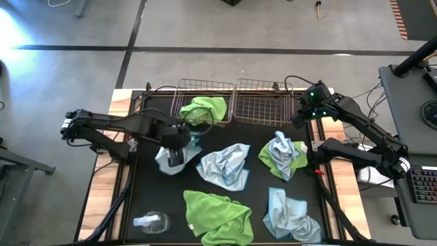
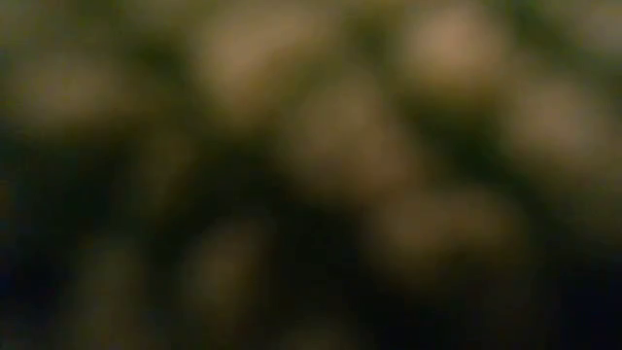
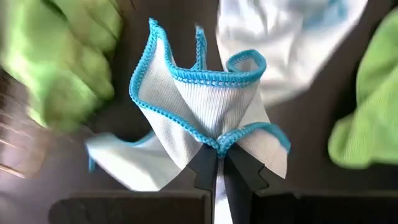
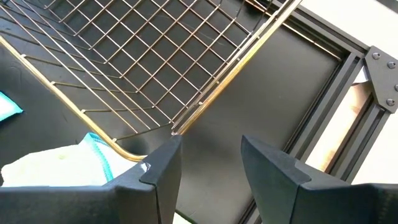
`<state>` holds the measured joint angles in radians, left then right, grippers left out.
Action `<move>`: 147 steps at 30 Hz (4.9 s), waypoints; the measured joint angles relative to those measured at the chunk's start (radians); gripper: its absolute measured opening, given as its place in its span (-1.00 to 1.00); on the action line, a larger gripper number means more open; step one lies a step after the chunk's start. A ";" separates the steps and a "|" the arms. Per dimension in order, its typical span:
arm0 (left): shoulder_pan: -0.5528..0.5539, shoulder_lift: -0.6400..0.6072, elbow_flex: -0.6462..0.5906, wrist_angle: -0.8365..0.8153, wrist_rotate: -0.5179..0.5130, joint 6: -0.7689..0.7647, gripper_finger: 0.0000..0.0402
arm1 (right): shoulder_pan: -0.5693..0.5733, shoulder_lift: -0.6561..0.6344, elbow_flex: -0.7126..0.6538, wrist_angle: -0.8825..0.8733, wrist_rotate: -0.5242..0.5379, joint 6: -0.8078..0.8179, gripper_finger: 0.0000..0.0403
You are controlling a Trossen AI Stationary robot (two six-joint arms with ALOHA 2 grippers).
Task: Sort microfiber towel by color & place in baskets
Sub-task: Put the white microfiber cloth into the right wire basket
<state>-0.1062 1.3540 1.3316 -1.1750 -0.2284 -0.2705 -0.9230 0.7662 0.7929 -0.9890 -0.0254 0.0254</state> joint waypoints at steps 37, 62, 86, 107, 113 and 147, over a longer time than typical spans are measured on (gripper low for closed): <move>0.336 0.043 0.211 0.818 -0.017 0.528 -1.00 | 0.000 0.000 0.000 0.047 0.000 -0.029 -0.21; 0.405 0.611 1.028 0.666 -0.013 0.656 -1.00 | 0.000 0.000 0.000 0.224 -0.005 -0.014 -0.21; 0.510 0.581 0.885 1.023 0.273 0.567 -1.00 | 0.002 0.000 0.000 0.224 -0.010 -0.007 -0.21; 0.512 0.772 0.884 0.786 0.393 0.459 -0.97 | 0.002 0.000 0.000 0.224 -0.010 0.000 -0.21; 0.514 0.819 0.982 0.620 0.404 0.452 -0.76 | 0.002 0.000 0.000 0.224 -0.010 0.000 -0.21; 0.518 0.626 1.014 -0.083 0.322 0.502 -0.44 | 0.022 -0.002 0.000 0.087 -0.169 0.081 -0.21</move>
<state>0.4114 1.9800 2.3453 -1.2579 0.0932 0.2314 -0.9009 0.7647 0.7929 -0.9023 -0.1947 0.1062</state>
